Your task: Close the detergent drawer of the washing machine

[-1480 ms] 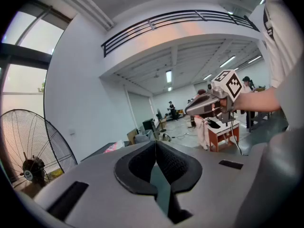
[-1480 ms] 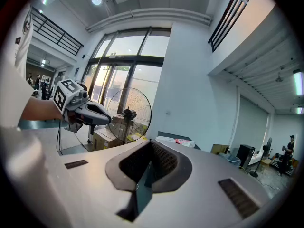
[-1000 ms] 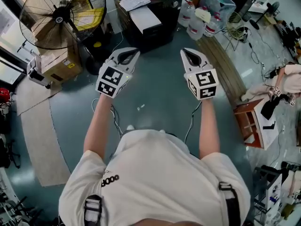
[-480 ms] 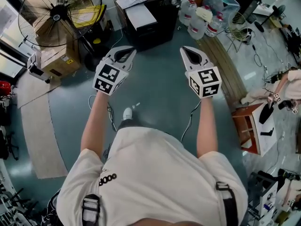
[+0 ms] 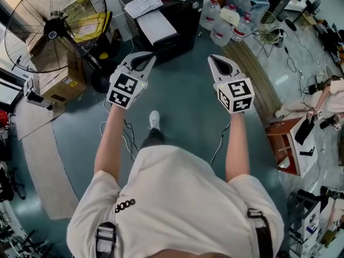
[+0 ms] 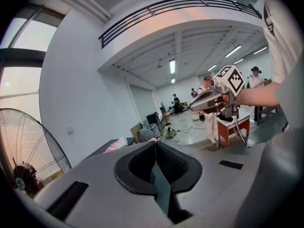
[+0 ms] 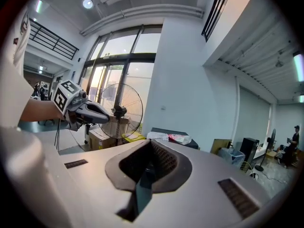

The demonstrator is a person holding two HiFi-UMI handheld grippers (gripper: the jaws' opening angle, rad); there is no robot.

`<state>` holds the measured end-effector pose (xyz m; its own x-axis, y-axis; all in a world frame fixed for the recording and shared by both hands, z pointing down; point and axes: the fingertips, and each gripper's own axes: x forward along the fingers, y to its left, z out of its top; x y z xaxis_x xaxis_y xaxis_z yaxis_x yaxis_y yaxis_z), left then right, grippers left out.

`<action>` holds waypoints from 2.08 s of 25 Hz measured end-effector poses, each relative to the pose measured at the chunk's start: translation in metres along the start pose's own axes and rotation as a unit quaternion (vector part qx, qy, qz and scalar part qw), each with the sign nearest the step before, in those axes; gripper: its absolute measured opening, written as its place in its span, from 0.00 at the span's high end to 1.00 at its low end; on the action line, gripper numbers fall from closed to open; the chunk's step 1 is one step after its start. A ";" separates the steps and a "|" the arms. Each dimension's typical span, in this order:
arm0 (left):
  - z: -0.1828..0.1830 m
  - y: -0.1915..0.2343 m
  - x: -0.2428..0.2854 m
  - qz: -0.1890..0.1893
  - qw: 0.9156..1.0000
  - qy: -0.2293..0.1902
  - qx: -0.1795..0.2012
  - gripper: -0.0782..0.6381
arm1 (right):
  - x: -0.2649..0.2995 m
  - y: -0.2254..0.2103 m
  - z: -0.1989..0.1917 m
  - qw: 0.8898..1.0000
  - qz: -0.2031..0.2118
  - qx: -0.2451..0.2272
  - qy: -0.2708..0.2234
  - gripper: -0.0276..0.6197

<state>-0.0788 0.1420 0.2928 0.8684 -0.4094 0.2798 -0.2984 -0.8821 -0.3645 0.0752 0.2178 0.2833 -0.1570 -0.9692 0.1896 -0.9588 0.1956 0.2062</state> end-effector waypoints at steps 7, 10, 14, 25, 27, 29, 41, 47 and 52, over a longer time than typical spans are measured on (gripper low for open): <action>-0.022 0.108 0.061 -0.025 1.000 -0.005 0.008 0.87 | 0.116 -0.022 0.027 1.000 -0.013 0.009 0.006 0.96; -0.035 0.145 0.083 -0.039 0.999 -0.008 -0.007 0.87 | 0.156 -0.030 0.034 1.000 -0.024 0.006 0.010 0.96; -0.047 0.180 0.112 -0.054 0.998 -0.012 -0.018 0.87 | 0.194 -0.045 0.036 0.999 -0.039 0.000 0.022 0.96; -0.093 0.239 0.172 -0.096 0.993 0.001 -0.061 0.87 | 0.281 -0.066 0.022 0.997 -0.039 -0.001 0.064 0.96; -0.106 0.243 0.182 -0.103 0.992 0.008 -0.068 0.86 | 0.292 -0.069 0.013 0.997 -0.036 -0.002 0.074 0.96; -0.118 0.243 0.191 -0.108 0.991 0.015 -0.078 0.86 | 0.299 -0.073 0.003 0.996 -0.030 0.004 0.081 0.96; -0.184 0.191 0.251 -0.113 0.979 0.098 -0.138 0.77 | 0.347 -0.099 -0.102 0.985 0.087 0.010 0.150 0.86; -0.223 0.170 0.271 -0.078 0.972 0.148 -0.166 0.75 | 0.367 -0.107 -0.165 0.969 0.151 -0.010 0.196 0.81; -0.259 0.151 0.282 -0.050 0.964 0.177 -0.193 0.73 | 0.377 -0.114 -0.215 0.960 0.173 0.000 0.219 0.78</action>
<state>0.0187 -0.1674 0.5467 0.7310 -0.3105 0.6076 -0.4041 -0.9145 0.0189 0.1762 -0.1382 0.5373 -0.3509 -0.6905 0.6325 -0.8670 0.4947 0.0590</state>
